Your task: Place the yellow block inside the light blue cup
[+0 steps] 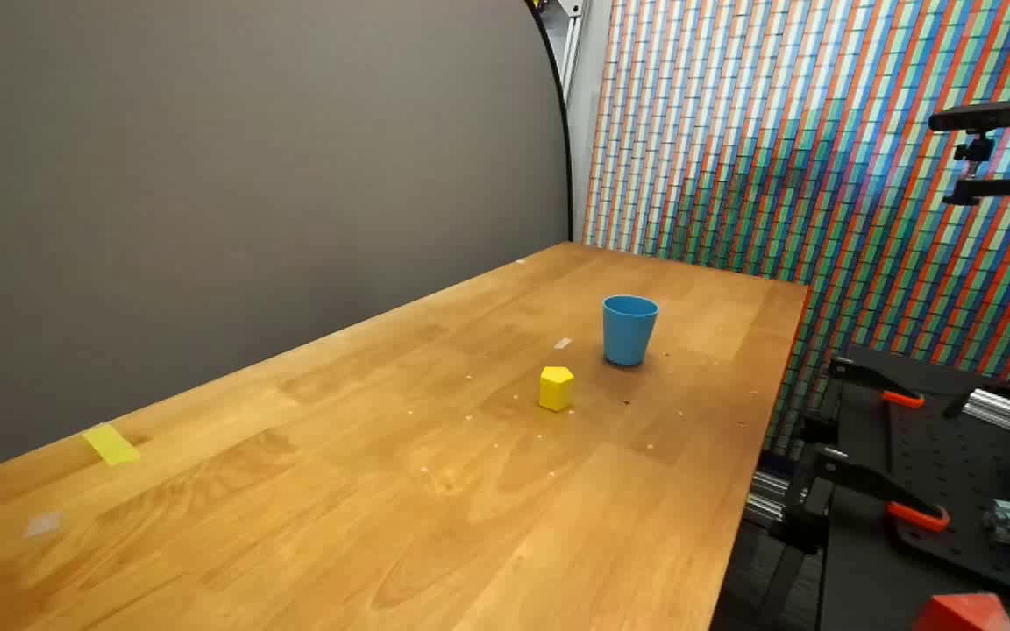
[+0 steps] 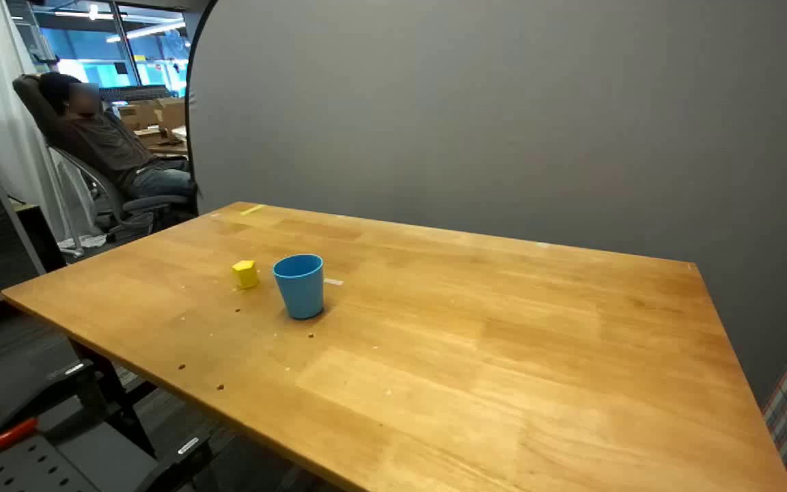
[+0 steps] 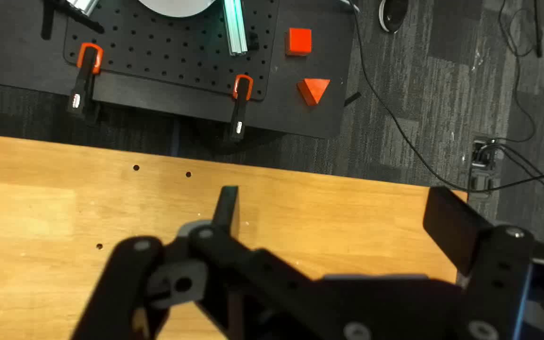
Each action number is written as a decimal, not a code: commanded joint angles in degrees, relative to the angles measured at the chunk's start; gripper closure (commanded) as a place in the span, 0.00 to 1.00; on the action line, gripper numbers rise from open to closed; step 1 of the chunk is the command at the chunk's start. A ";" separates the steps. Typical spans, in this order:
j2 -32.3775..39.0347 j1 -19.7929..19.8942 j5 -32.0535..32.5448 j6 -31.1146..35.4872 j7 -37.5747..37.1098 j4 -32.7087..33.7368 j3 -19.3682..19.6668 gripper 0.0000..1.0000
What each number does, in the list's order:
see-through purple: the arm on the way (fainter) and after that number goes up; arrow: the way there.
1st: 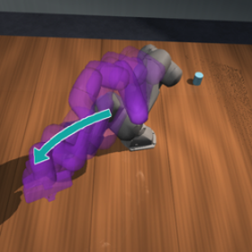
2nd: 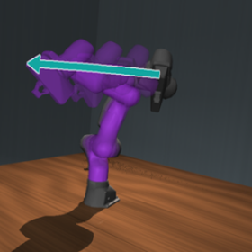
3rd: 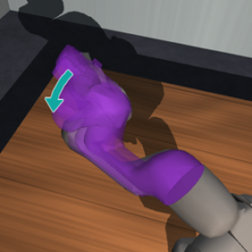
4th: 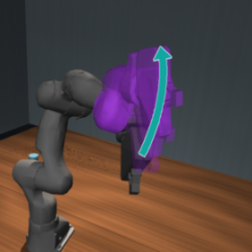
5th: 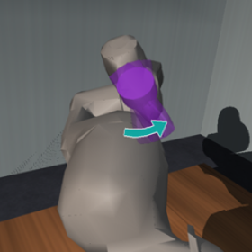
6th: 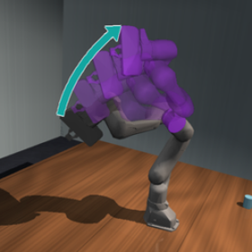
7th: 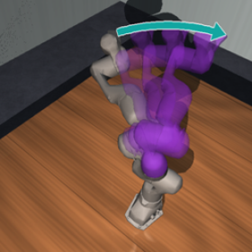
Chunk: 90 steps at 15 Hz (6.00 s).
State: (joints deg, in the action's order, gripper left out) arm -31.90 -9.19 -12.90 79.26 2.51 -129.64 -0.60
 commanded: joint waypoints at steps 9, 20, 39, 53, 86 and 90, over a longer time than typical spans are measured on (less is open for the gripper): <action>1.48 1.56 -1.01 0.79 0.53 0.84 -1.60 0.00; 25.73 -3.30 -18.24 42.48 -3.13 -3.36 -11.25 0.00; 49.20 -6.80 19.92 60.32 -41.80 -1.94 -7.90 0.00; 61.01 -10.48 22.81 62.27 -40.65 8.76 -1.24 0.00; 38.47 1.35 26.14 55.69 -64.60 -8.54 2.53 0.79; 39.49 2.21 27.07 56.47 -64.43 -7.74 2.61 0.79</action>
State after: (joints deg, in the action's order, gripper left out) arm 7.75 -8.15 12.96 133.89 -60.99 -137.24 2.55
